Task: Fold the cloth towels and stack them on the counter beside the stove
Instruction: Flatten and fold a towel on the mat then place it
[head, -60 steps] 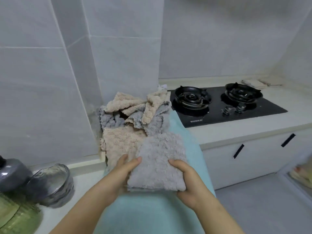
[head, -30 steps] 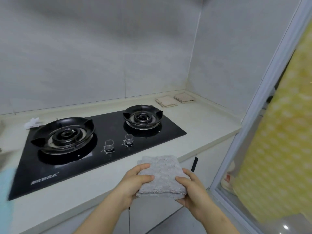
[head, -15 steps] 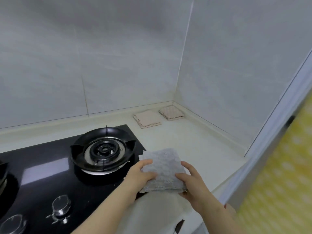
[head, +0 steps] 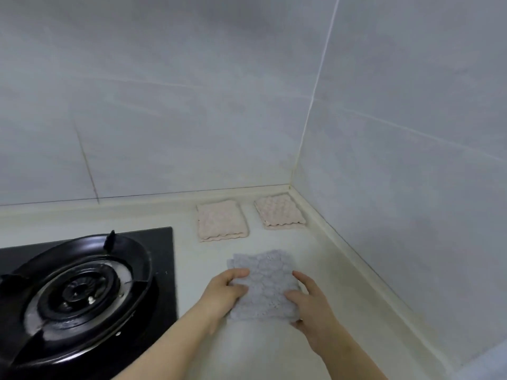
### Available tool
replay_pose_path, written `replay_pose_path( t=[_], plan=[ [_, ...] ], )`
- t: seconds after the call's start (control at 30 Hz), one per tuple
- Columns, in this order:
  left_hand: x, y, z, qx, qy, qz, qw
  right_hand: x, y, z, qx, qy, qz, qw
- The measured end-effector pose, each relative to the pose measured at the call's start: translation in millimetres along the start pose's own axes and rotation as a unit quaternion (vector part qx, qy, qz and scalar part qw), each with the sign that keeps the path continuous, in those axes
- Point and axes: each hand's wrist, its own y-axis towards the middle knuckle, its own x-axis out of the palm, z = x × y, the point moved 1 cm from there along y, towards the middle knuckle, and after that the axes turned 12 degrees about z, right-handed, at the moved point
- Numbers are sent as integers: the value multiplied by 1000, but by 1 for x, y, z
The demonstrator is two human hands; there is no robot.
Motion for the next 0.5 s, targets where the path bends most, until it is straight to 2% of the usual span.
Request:
replay_pose_path(
  t=[0.23, 0.4, 0.5],
  plan=[
    [78, 50, 17, -4, 30, 9, 1000, -29, 97, -24, 9, -18, -6, 1000],
    [111, 76, 21, 8, 107, -52, 993, -40, 146, -28, -2, -26, 5, 1000],
    [129, 93, 21, 5, 148, -79, 986, -52, 159, -35, -37, -50, 14, 998]
  ],
)
